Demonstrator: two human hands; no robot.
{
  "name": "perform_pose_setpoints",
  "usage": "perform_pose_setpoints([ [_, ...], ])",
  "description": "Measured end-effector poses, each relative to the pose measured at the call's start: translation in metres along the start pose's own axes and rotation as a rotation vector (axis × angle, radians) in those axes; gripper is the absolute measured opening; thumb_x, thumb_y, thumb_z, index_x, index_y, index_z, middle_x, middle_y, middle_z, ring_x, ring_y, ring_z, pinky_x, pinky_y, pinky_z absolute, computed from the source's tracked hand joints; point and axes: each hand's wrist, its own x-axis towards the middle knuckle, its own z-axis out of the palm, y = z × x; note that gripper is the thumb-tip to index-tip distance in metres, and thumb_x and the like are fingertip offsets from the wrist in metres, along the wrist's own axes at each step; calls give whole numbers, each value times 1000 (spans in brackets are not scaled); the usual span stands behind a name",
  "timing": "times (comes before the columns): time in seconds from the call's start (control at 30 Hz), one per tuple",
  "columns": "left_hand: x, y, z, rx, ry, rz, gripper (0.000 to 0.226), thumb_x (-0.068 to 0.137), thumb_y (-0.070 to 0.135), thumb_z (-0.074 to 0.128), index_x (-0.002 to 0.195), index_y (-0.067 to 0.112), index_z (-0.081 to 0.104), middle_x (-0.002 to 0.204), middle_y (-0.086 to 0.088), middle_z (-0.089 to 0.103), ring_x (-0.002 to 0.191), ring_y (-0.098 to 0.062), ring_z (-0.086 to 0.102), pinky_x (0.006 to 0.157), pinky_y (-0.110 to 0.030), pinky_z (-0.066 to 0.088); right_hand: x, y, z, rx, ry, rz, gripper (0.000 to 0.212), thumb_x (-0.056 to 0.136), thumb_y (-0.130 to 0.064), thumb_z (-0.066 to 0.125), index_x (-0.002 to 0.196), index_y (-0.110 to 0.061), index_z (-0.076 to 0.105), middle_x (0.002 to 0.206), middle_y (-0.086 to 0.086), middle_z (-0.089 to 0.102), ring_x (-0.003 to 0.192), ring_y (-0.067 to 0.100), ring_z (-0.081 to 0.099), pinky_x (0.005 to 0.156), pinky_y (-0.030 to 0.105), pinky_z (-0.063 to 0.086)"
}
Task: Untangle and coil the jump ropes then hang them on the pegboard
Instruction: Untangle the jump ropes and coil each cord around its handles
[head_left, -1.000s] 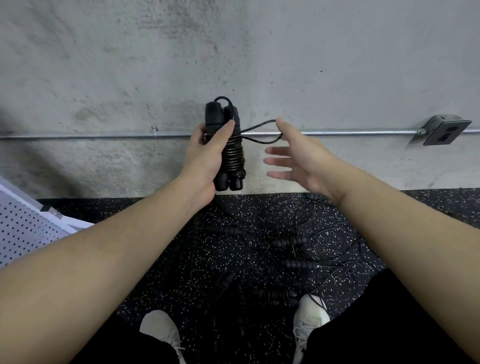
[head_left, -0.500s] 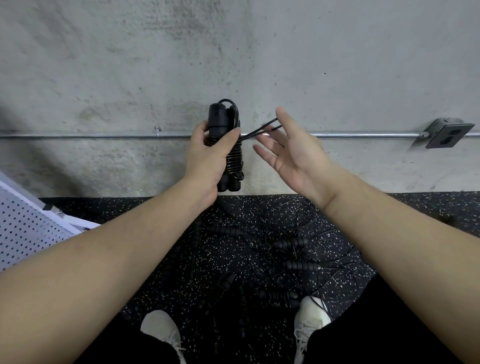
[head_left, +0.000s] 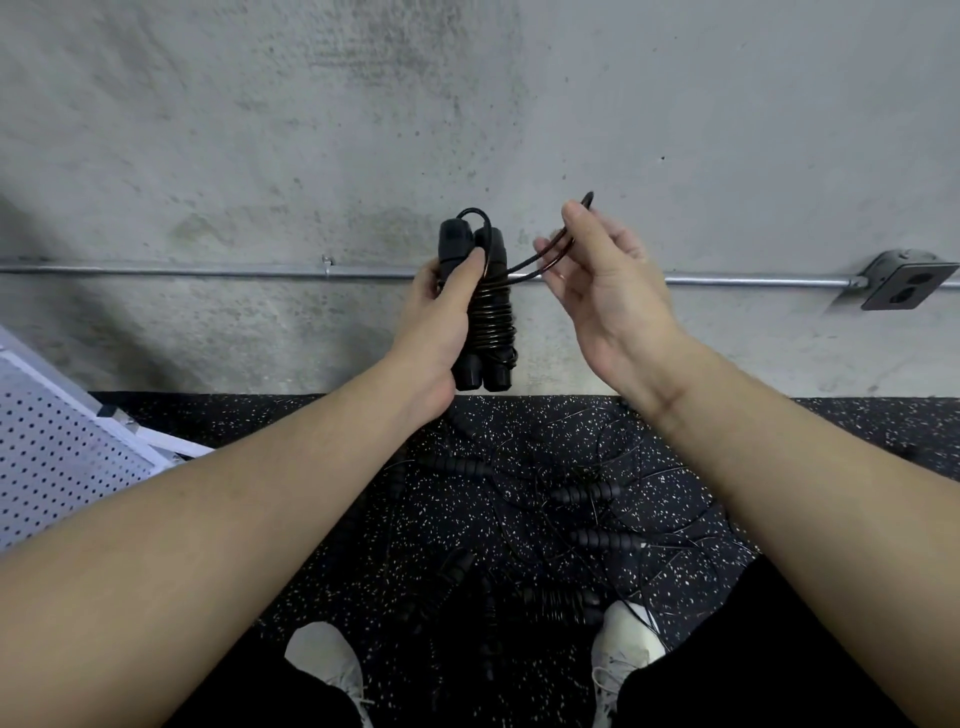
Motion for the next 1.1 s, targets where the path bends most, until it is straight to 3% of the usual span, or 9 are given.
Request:
perform_pose_setpoints([
  [0.1, 0, 1, 0, -21, 4, -33, 27, 99, 35, 63, 118, 17, 55, 85, -13, 70, 72, -31, 68, 57, -39, 55, -3, -2, 2, -68, -45, -14, 16, 89, -11, 76, 97, -15, 64, 76, 0, 69, 72, 20, 72, 70, 28, 59],
  [0.23, -4, 2, 0, -36, -36, -53, 34, 100, 22, 58, 129, 6, 52, 90, -16, 69, 70, -31, 69, 56, -37, 55, -3, -4, 2, -364, -50, -120, 14, 85, -10, 80, 95, -13, 71, 72, -1, 68, 63, 15, 67, 61, 23, 55],
  [0.47, -6, 4, -3, -57, -57, -60, 22, 95, 15, 67, 115, 19, 57, 94, -8, 71, 70, -24, 67, 58, -39, 57, 3, -2, -6, -798, -90, -189, 14, 83, -7, 82, 83, -16, 72, 60, -10, 66, 56, 19, 62, 57, 24, 54],
  [0.6, -5, 2, -3, -39, -50, -53, 20, 95, 16, 67, 112, 22, 57, 96, -7, 70, 76, -25, 67, 61, -39, 58, 3, -3, -12, -762, -118, -105, 14, 83, -8, 82, 94, -8, 74, 68, -2, 70, 63, 16, 67, 61, 23, 56],
  [0.77, -3, 3, -2, -28, -65, -37, 23, 92, 16, 70, 111, 22, 58, 119, -23, 70, 91, -34, 67, 74, -49, 56, -1, -7, -8, -477, -133, 40, 5, 88, -9, 75, 92, -10, 72, 70, -2, 73, 56, 8, 66, 59, 20, 56],
  [0.83, -3, 2, 0, -32, -59, -33, 27, 90, 15, 73, 113, 21, 59, 116, -21, 71, 92, -35, 67, 77, -50, 56, 0, -11, -6, -376, -136, 78, 2, 91, -8, 72, 92, -10, 71, 71, -2, 73, 55, 7, 65, 57, 20, 55],
  [0.97, -5, -2, 1, -4, -49, 12, 36, 90, 9, 73, 122, 18, 60, 110, -13, 69, 85, -27, 69, 71, -45, 60, 0, -8, -8, -575, -131, 81, 8, 92, -7, 72, 86, -11, 71, 64, -4, 67, 47, 3, 55, 49, 16, 50],
  [1.1, -8, -2, 2, -25, -25, 5, 37, 88, 10, 75, 120, 20, 60, 113, -18, 72, 78, -28, 69, 70, -53, 59, 1, -5, -9, -706, -71, -29, 5, 93, -8, 71, 88, -10, 71, 72, 1, 65, 48, 5, 56, 44, 19, 44],
])
